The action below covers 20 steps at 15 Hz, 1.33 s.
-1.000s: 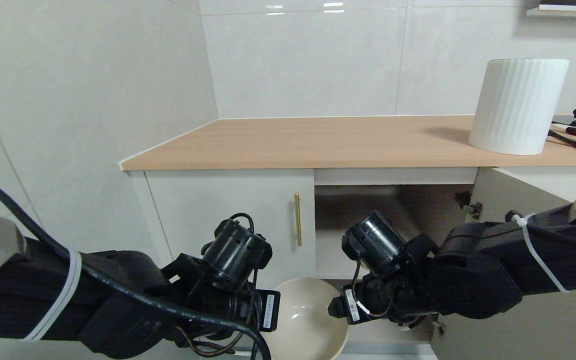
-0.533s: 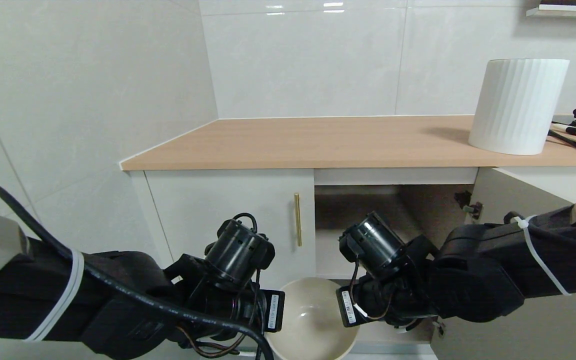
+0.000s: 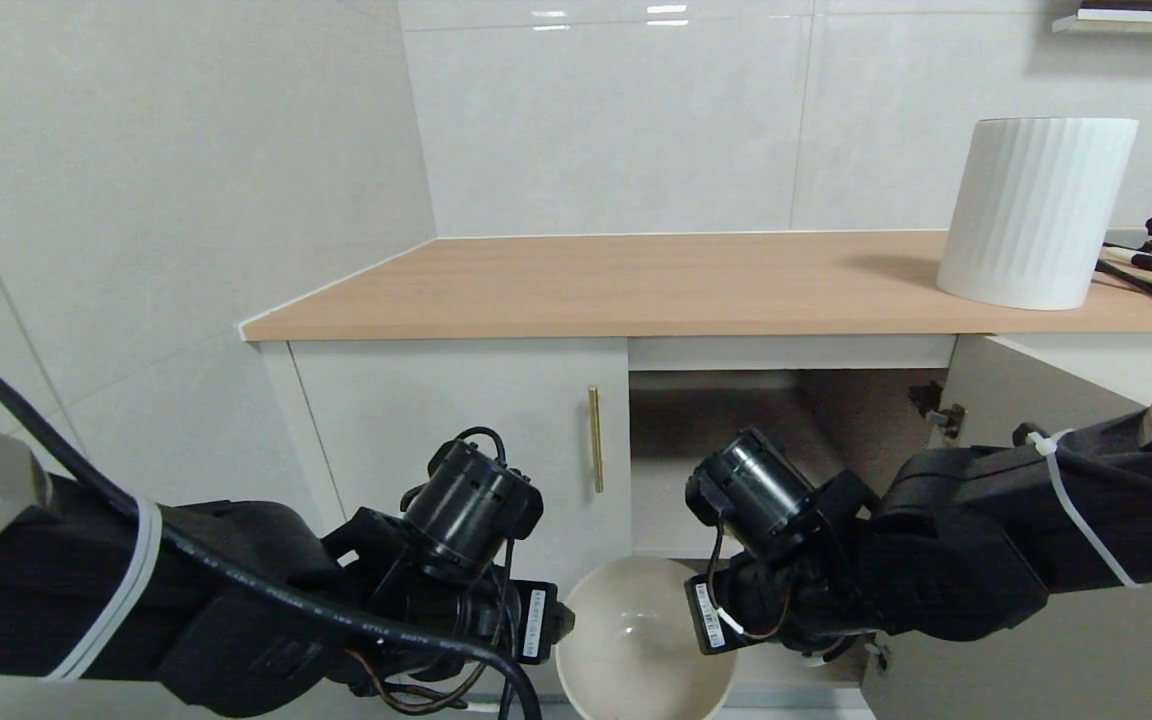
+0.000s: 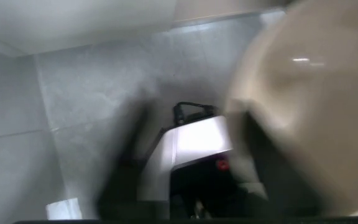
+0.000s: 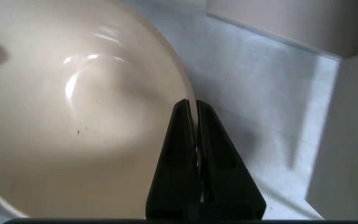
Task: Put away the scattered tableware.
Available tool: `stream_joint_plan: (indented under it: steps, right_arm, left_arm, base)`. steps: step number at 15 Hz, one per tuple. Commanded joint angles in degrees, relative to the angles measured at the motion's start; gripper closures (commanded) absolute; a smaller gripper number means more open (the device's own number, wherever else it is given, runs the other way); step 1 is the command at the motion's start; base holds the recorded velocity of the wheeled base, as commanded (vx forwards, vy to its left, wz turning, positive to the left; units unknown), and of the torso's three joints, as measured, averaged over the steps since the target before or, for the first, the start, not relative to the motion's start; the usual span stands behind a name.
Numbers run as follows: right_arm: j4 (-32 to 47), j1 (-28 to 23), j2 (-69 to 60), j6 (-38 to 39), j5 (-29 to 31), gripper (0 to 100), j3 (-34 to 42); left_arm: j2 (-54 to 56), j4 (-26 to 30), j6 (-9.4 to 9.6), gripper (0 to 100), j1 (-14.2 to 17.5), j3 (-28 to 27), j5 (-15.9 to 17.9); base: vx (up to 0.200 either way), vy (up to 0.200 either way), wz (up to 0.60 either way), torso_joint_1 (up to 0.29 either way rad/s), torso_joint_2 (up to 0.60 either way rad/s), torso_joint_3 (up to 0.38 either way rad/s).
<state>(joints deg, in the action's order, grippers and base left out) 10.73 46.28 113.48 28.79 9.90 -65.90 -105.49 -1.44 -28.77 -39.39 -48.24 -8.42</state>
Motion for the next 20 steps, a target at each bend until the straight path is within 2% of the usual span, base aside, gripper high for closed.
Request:
stream_joint_plan:
  steps: [1,4,8,13,16,20]
  right_arm:
    - [-0.9,0.2,0.4,0.0,-0.6,100,-0.1]
    - [-2.6,-2.2,1.7,0.2,1.5,100,0.3]
    - [-18.2,-12.3,6.8,0.5,3.3,100,2.5]
    - [-33.9,-17.9,14.9,0.1,7.9,100,3.0]
    - [-35.0,-20.4,17.1,-0.1,7.9,100,1.0]
    - [-34.8,-25.2,22.2,-0.1,8.0,100,-4.9]
  left_arm:
    - [0.2,-0.6,-0.06,0,-0.2,-0.1,0.5]
    - [0.5,-0.6,-0.06,0,-0.2,-0.1,0.5]
    - [0.8,-0.6,-0.06,0,-0.1,-0.1,0.4]
    - [0.9,-0.6,-0.06,0,-0.1,-0.1,0.1]
    - [0.9,-0.7,-0.15,0,-0.1,-0.2,0.0]
    - [0.9,-1.9,-0.32,0,0.0,-0.3,-2.0]
  base:
    - [0.000,0.000,0.00,0.000,0.00,0.000]
    - [0.000,0.000,0.00,0.000,0.00,0.000]
    - [0.000,0.000,0.00,0.000,0.00,0.000]
    - [0.000,0.000,0.00,0.000,0.00,0.000]
    - [0.000,0.000,0.00,0.000,0.00,0.000]
    - [0.000,0.000,0.00,0.000,0.00,0.000]
